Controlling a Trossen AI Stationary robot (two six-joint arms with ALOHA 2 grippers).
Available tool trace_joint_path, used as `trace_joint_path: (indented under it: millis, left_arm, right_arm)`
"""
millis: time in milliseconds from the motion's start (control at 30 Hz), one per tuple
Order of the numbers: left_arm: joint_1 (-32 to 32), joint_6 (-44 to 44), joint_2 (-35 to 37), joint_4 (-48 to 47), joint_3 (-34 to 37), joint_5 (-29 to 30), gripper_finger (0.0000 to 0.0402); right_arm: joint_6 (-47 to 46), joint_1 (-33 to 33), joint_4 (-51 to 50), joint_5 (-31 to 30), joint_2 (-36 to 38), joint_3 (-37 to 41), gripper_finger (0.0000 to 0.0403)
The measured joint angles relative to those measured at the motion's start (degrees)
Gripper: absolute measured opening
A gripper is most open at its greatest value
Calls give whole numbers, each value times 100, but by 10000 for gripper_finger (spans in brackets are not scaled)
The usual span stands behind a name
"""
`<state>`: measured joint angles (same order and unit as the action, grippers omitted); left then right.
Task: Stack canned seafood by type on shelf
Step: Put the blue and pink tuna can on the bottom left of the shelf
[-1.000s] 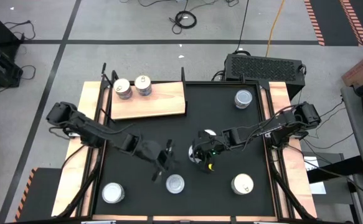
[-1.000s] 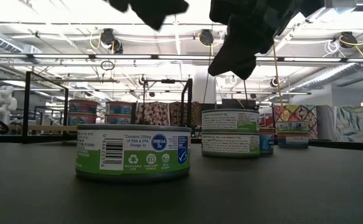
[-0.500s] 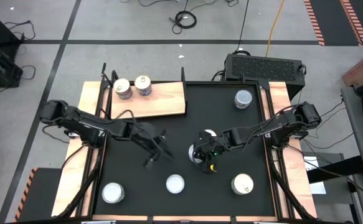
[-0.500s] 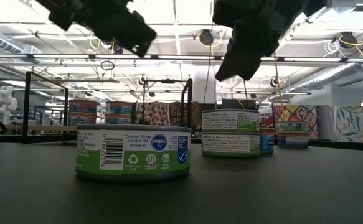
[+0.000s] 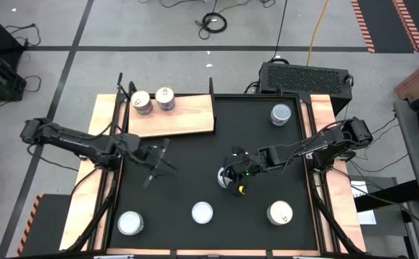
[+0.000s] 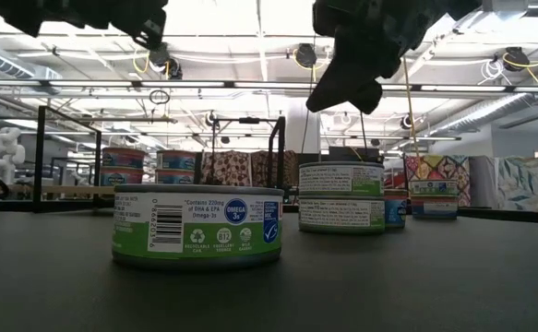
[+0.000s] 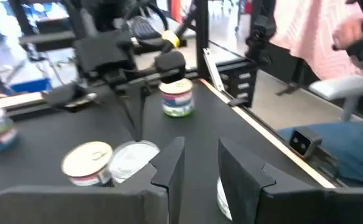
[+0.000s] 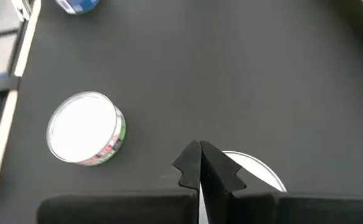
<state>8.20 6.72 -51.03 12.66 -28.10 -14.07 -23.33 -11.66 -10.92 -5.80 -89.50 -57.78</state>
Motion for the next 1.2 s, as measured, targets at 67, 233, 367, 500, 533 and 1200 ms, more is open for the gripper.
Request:
trace_joint_path:
  millis: [67, 233, 367, 500, 533, 1200]
  left_arm:
    - [7, -39, 186, -16, 61, 100, 98]
    - [7, -301, 352, -110, 72, 125, 98]
    - [7, -328, 303, -165, 72, 131, 98]
    - [7, -330, 265, -205, 72, 254, 98]
    - [7, -332, 265, -227, 72, 290, 98]
    - [7, -353, 263, -620, 70, 346, 98]
  right_arm:
    - [-224, 0, -19, 36, 20, 0, 0]
    - [-725, 75, -165, 986, 25, -4, 0]
    - [-731, 228, -1170, 1473, 24, -414, 2]
    - [-366, 515, -2662, 1207, 24, -1156, 8]
    - [-321, 591, -2962, 1079, 24, -1345, 10]
    - [-725, 1478, -5210, 64, -37, -2493, 94]
